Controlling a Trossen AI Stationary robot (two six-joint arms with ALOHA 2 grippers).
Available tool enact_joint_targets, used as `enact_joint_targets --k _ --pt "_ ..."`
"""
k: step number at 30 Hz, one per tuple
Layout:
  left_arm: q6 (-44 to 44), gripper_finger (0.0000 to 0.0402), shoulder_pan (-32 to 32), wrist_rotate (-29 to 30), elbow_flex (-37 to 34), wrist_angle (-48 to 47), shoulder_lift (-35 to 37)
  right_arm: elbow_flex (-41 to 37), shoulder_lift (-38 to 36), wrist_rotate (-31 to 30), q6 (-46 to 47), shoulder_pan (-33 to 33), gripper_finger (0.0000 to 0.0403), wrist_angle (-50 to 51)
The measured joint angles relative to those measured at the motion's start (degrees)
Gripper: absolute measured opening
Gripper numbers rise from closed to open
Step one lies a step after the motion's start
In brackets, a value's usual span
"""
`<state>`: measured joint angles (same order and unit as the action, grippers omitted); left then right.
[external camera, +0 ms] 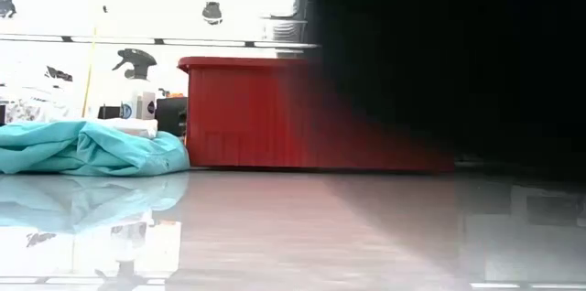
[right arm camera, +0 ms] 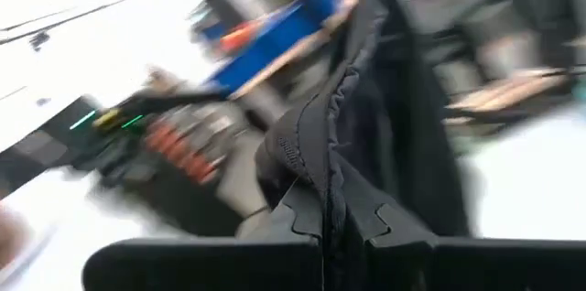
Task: Fold laundry
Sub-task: Fold the black shorts
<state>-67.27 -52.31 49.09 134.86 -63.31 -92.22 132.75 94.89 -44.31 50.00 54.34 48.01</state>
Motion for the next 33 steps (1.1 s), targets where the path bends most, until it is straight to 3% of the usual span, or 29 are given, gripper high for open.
enact_joint_targets --k 2,4,6,7,10,12,21,28,33 --pt "-9.94 0.0000 3.46 -0.47 0.03 -10.18 1.12 0.00 -1.64 -7.56 9.96 -0.88 0.0029 10.12" --pt "-18.17 0.0000 7.22 -1.78 0.03 -21.01 1.84 0.04 -2.90 -10.41 24.01 -2.98 0.0029 24.48" --pt "-23.37 0.0000 11.09 -3.80 -0.50 -27.28 2.31 0.02 -3.24 -6.52 37.67 -6.02 0.0029 40.67" --pt "-21.06 0.0000 13.48 -5.10 -2.37 -25.72 3.15 -0.68 -3.04 -3.21 42.38 -7.87 0.0029 42.63" --pt "-10.77 0.0000 19.56 -12.20 -7.87 -20.46 5.58 -9.68 -5.74 3.21 29.96 -14.22 0.0029 32.13" --pt "-8.70 0.0000 23.73 -16.38 -11.35 -22.29 5.99 -13.53 -6.76 7.76 26.95 -18.41 0.0029 26.92" --pt "-3.71 0.0000 30.63 -23.26 -28.69 -25.85 5.68 -25.09 -4.34 21.12 29.65 -27.16 0.0029 41.11" --pt "1.41 0.0000 28.51 -52.53 -33.11 -21.66 5.59 -29.00 -4.07 35.64 28.87 -24.81 0.0028 37.71" --pt "-3.41 0.0000 22.90 -71.20 -32.61 -8.31 5.58 -26.93 -4.26 48.82 32.31 -17.52 0.0029 27.82"
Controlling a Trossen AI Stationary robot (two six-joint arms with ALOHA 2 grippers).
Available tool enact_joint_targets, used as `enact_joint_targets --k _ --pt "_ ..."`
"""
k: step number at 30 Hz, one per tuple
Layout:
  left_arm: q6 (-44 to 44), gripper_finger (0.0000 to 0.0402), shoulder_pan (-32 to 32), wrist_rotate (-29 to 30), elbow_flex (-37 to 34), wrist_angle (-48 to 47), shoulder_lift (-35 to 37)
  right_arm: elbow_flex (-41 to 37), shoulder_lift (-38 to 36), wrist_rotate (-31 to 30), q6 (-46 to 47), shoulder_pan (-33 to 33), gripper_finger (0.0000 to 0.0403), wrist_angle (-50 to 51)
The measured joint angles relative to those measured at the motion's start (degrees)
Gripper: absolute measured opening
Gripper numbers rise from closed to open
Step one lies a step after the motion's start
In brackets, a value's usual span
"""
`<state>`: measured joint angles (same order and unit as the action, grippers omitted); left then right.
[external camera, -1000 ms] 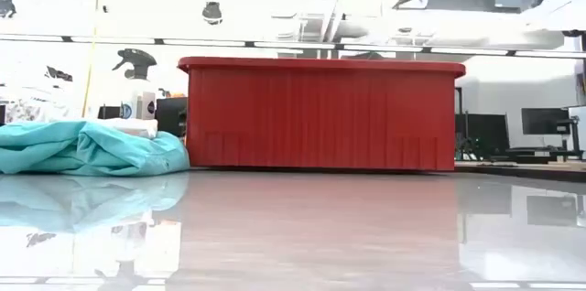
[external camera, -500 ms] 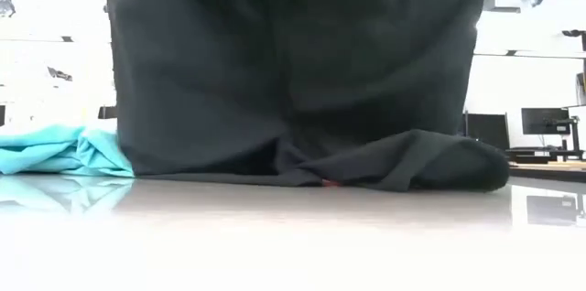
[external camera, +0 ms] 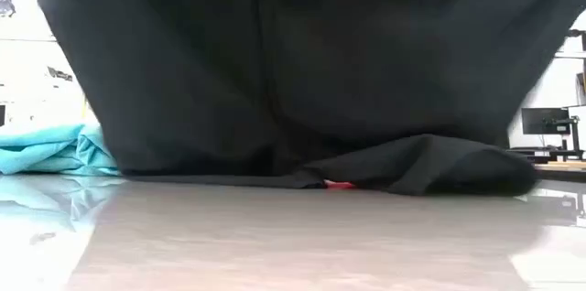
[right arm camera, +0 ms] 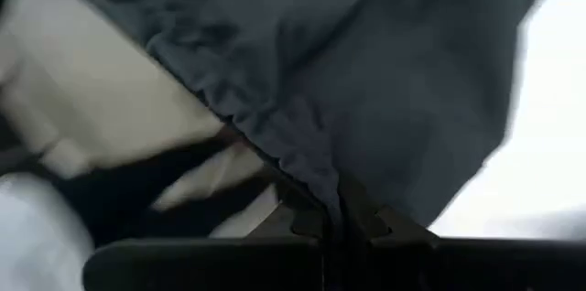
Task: Fold laundry
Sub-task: Fold the black shorts
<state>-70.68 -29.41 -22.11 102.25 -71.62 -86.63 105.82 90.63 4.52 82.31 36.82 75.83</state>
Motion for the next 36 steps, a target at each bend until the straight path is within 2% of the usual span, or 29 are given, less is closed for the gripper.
enact_joint_targets --k 2,5,7,10,12,14,16,18,21,27,32,36 --pt "-3.35 0.0000 -1.67 -6.07 0.50 2.99 0.00 1.13 0.00 3.43 0.52 3.09 0.0027 -6.83" --pt "-3.24 0.0000 -1.88 -18.03 2.43 5.30 -0.01 3.98 0.02 9.46 -1.15 7.43 0.0028 -18.80" --pt "-7.36 0.0000 -2.80 -22.11 4.86 11.80 -0.02 5.51 0.02 10.64 1.76 9.20 0.0032 -28.48" --pt "-12.90 0.0000 -4.44 -20.75 9.27 27.65 0.03 8.17 0.02 5.13 0.54 11.45 0.0032 -38.87" --pt "-10.77 0.0000 -4.39 -17.63 10.91 38.20 0.19 9.66 -0.14 2.75 -4.23 12.11 0.0027 -40.22" --pt "-7.90 0.0000 -2.45 -16.05 11.29 44.63 0.29 10.31 -0.25 2.03 -6.05 11.25 0.0026 -36.91" --pt "-6.23 0.0000 -0.15 -15.99 11.22 44.76 0.25 10.40 -0.21 1.56 -4.53 10.38 0.0026 -31.75" --pt "-3.83 0.0000 1.10 -15.90 10.26 42.50 0.16 10.35 0.38 1.95 -1.88 9.38 0.0030 -25.27" --pt "-0.28 0.0000 1.86 -19.24 6.52 38.38 0.16 10.06 0.72 3.16 0.34 7.86 0.0035 -13.82" --pt "9.47 0.0000 4.50 -23.49 -5.77 27.34 -0.08 9.79 0.66 2.58 3.18 4.44 0.0027 4.81" --pt "22.92 0.0000 9.32 -22.61 -12.88 19.60 0.78 7.12 0.61 0.53 1.86 0.99 0.0036 12.66" --pt "30.54 0.0000 15.15 -17.12 -15.49 14.58 3.33 2.32 0.57 -0.21 -1.97 -2.51 0.0035 13.75"
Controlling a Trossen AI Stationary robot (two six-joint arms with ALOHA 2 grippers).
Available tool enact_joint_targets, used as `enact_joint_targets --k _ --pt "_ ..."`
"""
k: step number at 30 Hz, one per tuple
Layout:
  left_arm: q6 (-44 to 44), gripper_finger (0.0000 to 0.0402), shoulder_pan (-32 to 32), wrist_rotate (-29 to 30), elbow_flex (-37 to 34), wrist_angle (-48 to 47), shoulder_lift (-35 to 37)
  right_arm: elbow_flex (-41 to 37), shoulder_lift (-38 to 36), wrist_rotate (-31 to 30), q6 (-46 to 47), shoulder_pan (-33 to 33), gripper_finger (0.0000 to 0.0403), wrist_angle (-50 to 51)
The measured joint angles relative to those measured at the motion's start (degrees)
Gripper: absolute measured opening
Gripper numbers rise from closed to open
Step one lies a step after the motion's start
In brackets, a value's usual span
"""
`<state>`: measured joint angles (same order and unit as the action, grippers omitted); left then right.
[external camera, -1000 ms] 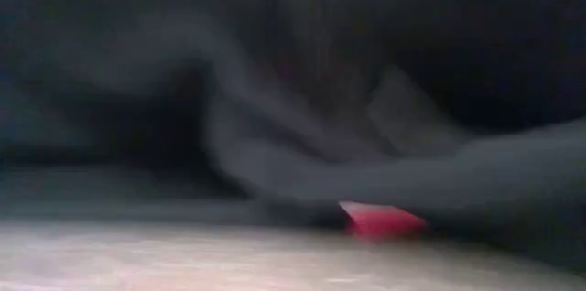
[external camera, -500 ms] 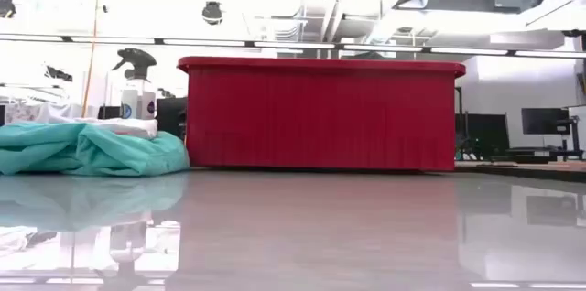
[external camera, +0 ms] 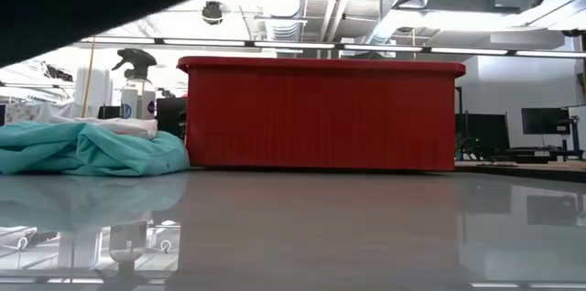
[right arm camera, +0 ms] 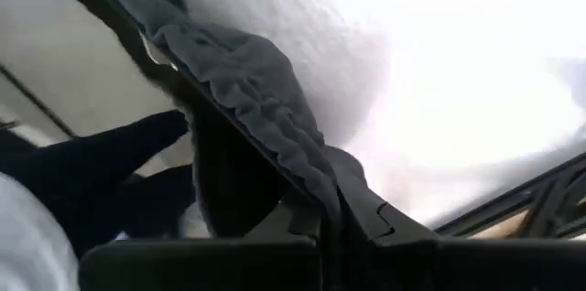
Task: Fold laundry
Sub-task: Fold the black shorts
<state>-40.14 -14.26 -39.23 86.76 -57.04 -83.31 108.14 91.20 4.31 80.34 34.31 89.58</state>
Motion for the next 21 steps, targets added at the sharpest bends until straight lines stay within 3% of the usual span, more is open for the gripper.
enact_joint_targets --k 12,21 --pt "18.00 0.0000 16.82 28.58 -7.63 -7.72 1.53 -14.89 -0.07 -6.49 -16.71 -16.95 0.0038 0.45" --pt "21.19 0.0005 24.65 36.50 -14.53 -7.58 1.48 -22.35 -0.04 -16.24 -27.00 -29.15 0.0043 -0.11"
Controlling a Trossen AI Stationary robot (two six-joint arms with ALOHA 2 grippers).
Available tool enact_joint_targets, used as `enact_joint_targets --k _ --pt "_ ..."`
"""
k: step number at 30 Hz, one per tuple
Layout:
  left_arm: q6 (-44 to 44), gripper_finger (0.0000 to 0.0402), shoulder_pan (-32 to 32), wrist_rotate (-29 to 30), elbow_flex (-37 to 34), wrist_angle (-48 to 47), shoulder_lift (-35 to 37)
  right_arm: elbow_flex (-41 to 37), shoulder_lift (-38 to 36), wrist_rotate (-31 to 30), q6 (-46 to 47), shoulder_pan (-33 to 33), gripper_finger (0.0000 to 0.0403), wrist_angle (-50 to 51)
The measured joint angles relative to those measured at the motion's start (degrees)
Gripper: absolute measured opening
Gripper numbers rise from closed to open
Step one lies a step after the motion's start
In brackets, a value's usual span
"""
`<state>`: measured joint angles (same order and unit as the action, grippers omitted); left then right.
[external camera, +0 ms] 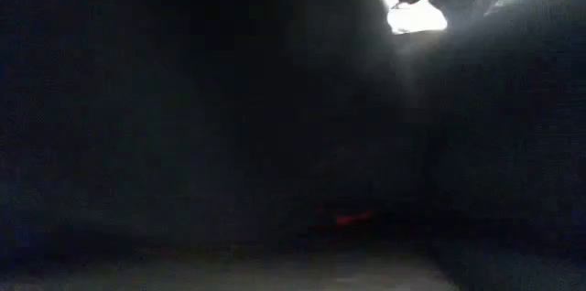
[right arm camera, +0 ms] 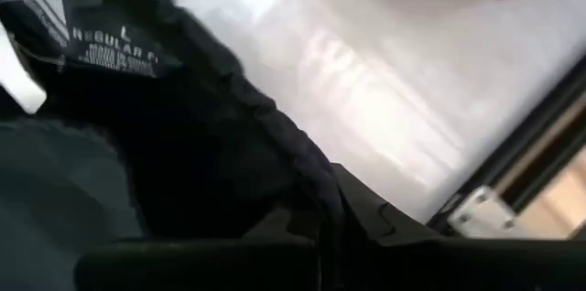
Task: Fold laundry
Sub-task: Fold the black shorts
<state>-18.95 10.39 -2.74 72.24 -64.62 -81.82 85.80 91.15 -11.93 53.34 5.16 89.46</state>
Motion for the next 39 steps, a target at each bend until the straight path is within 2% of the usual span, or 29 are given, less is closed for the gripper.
enact_joint_targets --k 3,10,19,24,29,34,39 --pt "-0.36 0.0006 1.42 0.37 -1.78 0.58 -0.02 -0.68 0.00 0.05 -4.37 -3.37 0.0049 -1.95" --pt "3.23 0.0025 2.16 8.12 -3.03 3.72 -0.02 -0.87 0.00 -0.48 -8.64 -7.86 0.0082 -3.57" --pt "10.30 0.0123 2.16 11.55 -3.07 9.92 -0.02 -0.87 0.00 -3.89 -12.12 -11.56 0.0194 -4.21" --pt "13.51 0.0181 2.16 12.21 -3.05 10.21 -0.02 -0.87 0.00 -3.48 -13.61 -13.27 0.0234 -3.98" --pt "14.36 0.0215 2.16 14.07 -3.05 10.05 0.12 -0.87 -0.27 -3.80 -16.65 -14.73 0.0239 -3.97" --pt "19.44 0.0220 2.16 14.58 -1.56 10.34 0.97 -0.87 -1.81 -3.14 -22.39 -15.75 0.0238 -4.32" --pt "25.89 0.0220 2.16 19.64 2.34 11.28 2.22 -0.85 -5.63 -0.04 -27.61 -15.70 0.0237 -7.32"
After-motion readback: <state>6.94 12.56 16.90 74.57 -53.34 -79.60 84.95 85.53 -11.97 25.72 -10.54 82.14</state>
